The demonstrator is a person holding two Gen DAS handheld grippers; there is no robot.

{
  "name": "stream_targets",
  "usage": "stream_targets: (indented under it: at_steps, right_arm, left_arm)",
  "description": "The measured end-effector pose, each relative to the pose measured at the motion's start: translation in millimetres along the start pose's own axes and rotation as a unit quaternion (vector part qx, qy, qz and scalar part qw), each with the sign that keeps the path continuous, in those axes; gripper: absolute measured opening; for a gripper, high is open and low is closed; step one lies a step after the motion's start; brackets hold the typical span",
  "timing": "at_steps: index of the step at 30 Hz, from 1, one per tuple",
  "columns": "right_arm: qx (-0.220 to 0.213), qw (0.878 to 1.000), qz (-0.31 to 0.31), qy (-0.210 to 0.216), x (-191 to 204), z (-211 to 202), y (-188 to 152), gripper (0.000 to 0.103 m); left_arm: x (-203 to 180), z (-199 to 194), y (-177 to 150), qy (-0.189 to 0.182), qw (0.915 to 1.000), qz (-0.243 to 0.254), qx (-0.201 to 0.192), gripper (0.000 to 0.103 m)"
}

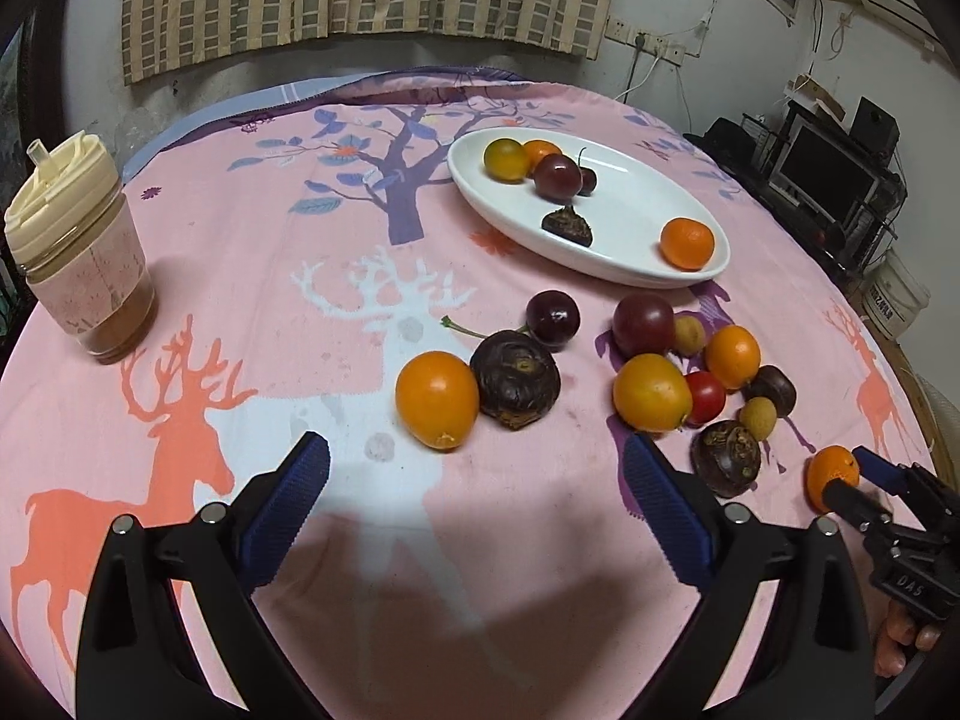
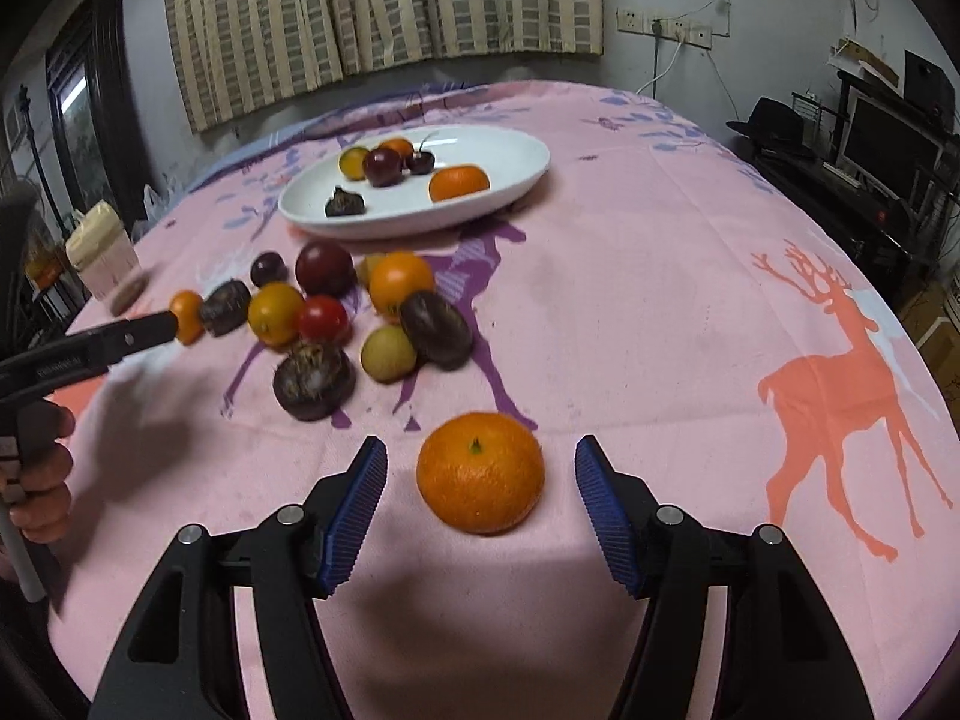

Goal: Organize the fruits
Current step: 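Grasp a mandarin with the right tool while the left tool grasps a mangosteen, then place the mandarin on the plate with the right tool while the left tool places the mangosteen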

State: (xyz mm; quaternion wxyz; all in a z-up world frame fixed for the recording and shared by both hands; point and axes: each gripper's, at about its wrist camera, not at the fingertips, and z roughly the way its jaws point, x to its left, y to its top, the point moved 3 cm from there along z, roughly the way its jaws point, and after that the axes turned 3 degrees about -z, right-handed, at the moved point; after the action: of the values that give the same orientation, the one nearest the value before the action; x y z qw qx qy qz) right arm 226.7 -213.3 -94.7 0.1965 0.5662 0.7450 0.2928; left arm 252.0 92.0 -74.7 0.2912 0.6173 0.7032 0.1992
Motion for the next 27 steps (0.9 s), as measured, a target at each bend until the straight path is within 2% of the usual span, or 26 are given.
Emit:
stream_targets:
  at_steps: [3,6,7,11,15,19,21,24,27]
  right_arm:
    - [0.003,1.000,0.002,0.004,-1,1,-2,0.065]
    - [0.023,1.000,0.006,0.003,-3,8,-3,0.053]
    - [0.033,0.999,0.006,0.006,-2,11,-4,0.045]
    - [0.034,0.999,0.008,0.007,-2,12,-4,0.044]
    - [0.022,0.996,0.056,0.060,-18,10,-6,0.043]
    - [0.022,0.996,0.055,0.060,-17,10,-6,0.043]
    - [0.023,0.996,0.051,0.064,-16,10,-4,0.044]
    - [0.022,0.996,0.056,0.070,-18,11,-4,0.044]
    - [0.020,0.995,0.055,0.076,-17,11,-4,0.043]
  left_arm:
    - [-2,-1,-1,-0.003,1.0000,0.002,0.001,0.096]
    - [-6,1,-1,-0.001,0.9999,0.011,0.003,0.096]
    - [-8,2,-2,-0.002,0.9999,0.015,0.006,0.096]
    - [-16,4,-6,-0.010,0.9995,0.028,0.013,0.096]
    - [-44,2,-12,-0.049,0.9963,0.069,0.014,0.095]
    - [-82,5,-19,-0.092,0.9902,0.102,0.026,0.081]
    - [-104,12,-24,-0.098,0.9857,0.131,0.038,0.070]
    - [-124,20,-27,-0.089,0.9822,0.159,0.046,0.067]
    - [-132,29,-27,-0.088,0.9810,0.162,0.060,0.063]
